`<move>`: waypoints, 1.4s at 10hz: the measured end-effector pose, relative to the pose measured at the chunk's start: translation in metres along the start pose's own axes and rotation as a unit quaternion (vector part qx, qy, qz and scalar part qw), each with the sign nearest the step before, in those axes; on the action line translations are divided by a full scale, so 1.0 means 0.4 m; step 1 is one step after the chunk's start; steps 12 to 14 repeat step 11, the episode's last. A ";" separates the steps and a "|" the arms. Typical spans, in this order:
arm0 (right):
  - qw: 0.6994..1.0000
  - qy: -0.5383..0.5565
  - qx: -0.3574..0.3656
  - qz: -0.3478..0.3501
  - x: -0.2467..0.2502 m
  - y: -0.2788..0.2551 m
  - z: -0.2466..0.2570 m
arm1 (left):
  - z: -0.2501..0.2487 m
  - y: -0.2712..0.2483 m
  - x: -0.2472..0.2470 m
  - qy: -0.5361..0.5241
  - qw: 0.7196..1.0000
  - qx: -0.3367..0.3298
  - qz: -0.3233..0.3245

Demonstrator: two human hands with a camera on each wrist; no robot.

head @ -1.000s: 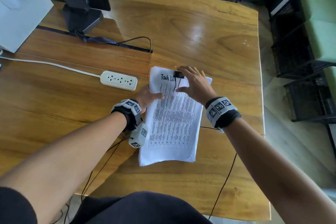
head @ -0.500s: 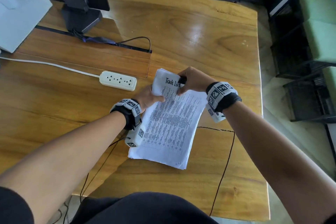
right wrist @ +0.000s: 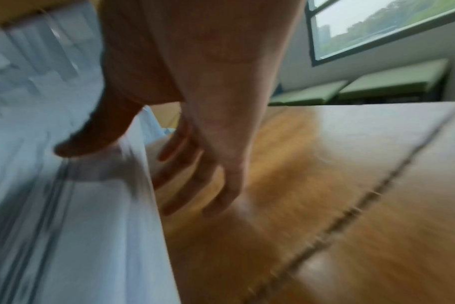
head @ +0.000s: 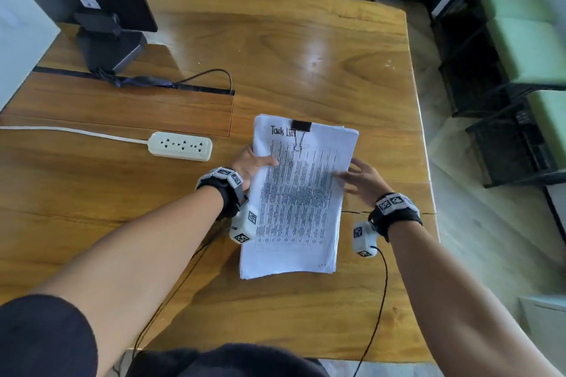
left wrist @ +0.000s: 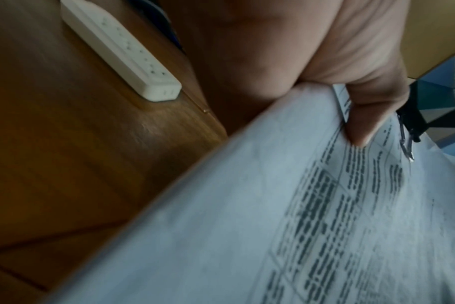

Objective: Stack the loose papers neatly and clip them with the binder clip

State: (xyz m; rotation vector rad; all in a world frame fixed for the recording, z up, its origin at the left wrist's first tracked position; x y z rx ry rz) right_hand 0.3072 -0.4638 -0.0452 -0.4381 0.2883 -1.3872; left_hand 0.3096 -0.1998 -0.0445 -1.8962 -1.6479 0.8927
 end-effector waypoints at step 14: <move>0.881 -0.390 -0.083 -0.254 0.471 -0.011 -0.109 | 0.056 0.168 -0.556 0.545 0.817 0.111 -0.154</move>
Point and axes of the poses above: each hand's wrist, its own y-axis towards the middle knuckle, its own x-axis out of the back of the hand, z = x × y, the point moved 8 cm from there along y, towards the middle knuckle, and after that the axes turned 13 degrees about x, right-handed, at the moved point
